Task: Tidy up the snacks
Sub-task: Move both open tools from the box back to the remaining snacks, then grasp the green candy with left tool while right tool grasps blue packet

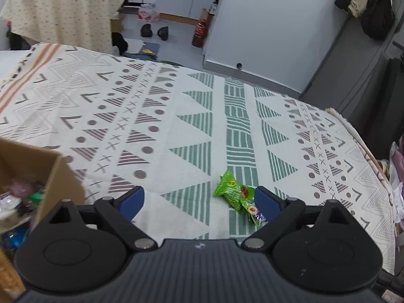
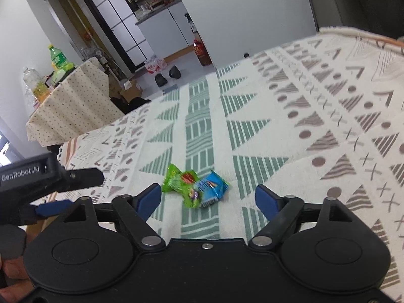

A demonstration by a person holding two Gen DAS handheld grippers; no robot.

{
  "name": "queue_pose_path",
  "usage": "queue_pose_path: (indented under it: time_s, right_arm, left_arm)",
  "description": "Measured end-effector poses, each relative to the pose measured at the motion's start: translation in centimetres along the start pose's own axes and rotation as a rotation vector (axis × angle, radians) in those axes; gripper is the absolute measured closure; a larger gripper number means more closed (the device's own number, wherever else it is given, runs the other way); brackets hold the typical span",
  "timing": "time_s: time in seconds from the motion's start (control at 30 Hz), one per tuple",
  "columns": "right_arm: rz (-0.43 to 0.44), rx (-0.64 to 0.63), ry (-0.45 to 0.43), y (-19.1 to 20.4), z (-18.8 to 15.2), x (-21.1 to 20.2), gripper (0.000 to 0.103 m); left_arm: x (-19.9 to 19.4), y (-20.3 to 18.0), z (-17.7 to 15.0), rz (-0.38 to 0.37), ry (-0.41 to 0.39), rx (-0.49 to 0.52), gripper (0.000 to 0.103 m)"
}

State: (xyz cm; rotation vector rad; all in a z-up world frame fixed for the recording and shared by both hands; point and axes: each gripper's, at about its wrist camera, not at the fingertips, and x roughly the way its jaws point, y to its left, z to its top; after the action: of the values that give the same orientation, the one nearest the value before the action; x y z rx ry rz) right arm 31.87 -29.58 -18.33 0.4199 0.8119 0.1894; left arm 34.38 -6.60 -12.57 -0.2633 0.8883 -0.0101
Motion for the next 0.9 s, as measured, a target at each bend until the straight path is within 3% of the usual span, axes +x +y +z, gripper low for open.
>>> queue_pose_path:
  time_s: [0.33, 0.53, 0.7, 0.8, 0.9]
  right_arm:
    - [0.021, 0.002, 0.014, -0.9, 0.1, 3.7, 0.03]
    - [0.028, -0.024, 0.043, -0.7, -0.1, 5.9, 0.034]
    - [0.012, -0.051, 0.046, -0.9, 0.0, 6.5, 0.049]
    - [0.019, -0.041, 0.053, -1.3, 0.1, 6.4, 0.069]
    - [0.02, -0.025, 0.056, -1.7, 0.0, 6.2, 0.072]
  left_arm:
    - [4.5, -0.6, -0.1, -0.046, 0.031, 0.003, 0.03]
    - [6.7, -0.9, 0.1, -0.071, 0.05, 0.01, 0.035]
    - [8.3, -1.6, 0.1, -0.074, 0.071, 0.015, 0.035]
    - [8.8, -2.3, 0.1, -0.086, 0.067, 0.015, 0.034]
    - [9.5, -3.1, 0.0, -0.083, 0.073, 0.027, 0.034]
